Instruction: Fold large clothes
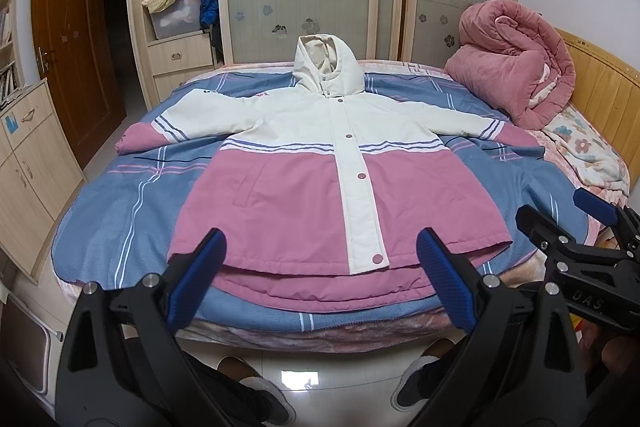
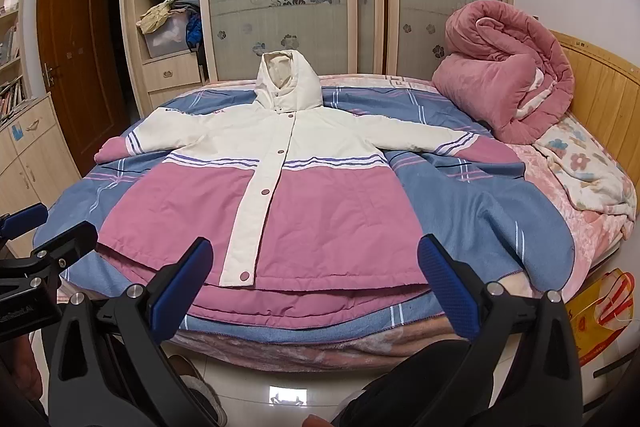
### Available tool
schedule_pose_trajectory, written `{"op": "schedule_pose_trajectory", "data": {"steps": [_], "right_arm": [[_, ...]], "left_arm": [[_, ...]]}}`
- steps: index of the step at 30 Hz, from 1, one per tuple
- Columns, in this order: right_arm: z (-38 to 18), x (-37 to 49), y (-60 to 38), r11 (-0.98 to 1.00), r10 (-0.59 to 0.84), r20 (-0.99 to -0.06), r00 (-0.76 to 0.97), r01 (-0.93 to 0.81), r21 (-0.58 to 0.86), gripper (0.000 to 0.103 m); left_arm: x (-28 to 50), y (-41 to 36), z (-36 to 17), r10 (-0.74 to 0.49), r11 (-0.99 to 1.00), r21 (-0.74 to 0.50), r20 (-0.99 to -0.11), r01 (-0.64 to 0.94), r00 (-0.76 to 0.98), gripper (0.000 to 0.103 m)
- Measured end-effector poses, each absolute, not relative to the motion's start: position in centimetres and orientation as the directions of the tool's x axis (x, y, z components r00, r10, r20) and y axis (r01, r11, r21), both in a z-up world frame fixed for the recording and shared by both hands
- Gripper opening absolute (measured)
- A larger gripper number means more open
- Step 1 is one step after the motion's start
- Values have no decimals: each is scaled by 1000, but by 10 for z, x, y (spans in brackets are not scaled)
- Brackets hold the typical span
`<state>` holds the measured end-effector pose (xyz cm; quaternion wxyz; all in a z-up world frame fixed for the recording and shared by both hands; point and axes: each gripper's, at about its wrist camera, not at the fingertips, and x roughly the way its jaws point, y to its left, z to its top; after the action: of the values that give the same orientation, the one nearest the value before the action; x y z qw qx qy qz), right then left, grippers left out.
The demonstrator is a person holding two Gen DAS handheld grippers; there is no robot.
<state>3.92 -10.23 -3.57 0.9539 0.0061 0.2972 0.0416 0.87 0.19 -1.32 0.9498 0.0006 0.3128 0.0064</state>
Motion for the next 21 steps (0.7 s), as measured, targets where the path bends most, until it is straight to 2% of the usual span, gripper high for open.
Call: {"op": "schedule_pose_trajectory", "data": {"steps": [3,4,7,12,15,16,17,19,21], "right_arm": [[-37,40,-103,996,85,-567,820,-76,39,102],[-38,40,-103,996,84,-566,820,-75,39,102],[-40,41,-107,996,84,-562,823,-68,49,102],[-48,49,-117,996,80,-567,820,-46,74,102],[-50,55,-122,997,74,-578,813,-39,74,102],[-49,56,-125,996,75,-573,816,-35,80,102],[-46,56,-129,995,80,-559,825,-34,93,102],[-43,53,-135,993,90,-522,848,-34,115,102],[-43,55,-140,992,86,-504,859,-26,125,102]], "left_arm": [[10,2,-15,7,1000,3,-599,-7,801,97],[11,2,-16,4,1000,1,-600,-5,800,101],[15,8,-23,-19,999,-49,-599,-13,801,101],[46,21,-55,-175,984,-159,-770,80,613,101],[54,33,-53,-208,978,-167,-791,123,576,101],[52,39,-42,-188,982,-143,-774,123,604,101],[42,51,-11,-169,985,-127,-694,112,700,101],[14,74,39,-213,972,-193,-474,135,855,101],[-5,100,61,-243,942,-299,-297,151,923,101]]}}
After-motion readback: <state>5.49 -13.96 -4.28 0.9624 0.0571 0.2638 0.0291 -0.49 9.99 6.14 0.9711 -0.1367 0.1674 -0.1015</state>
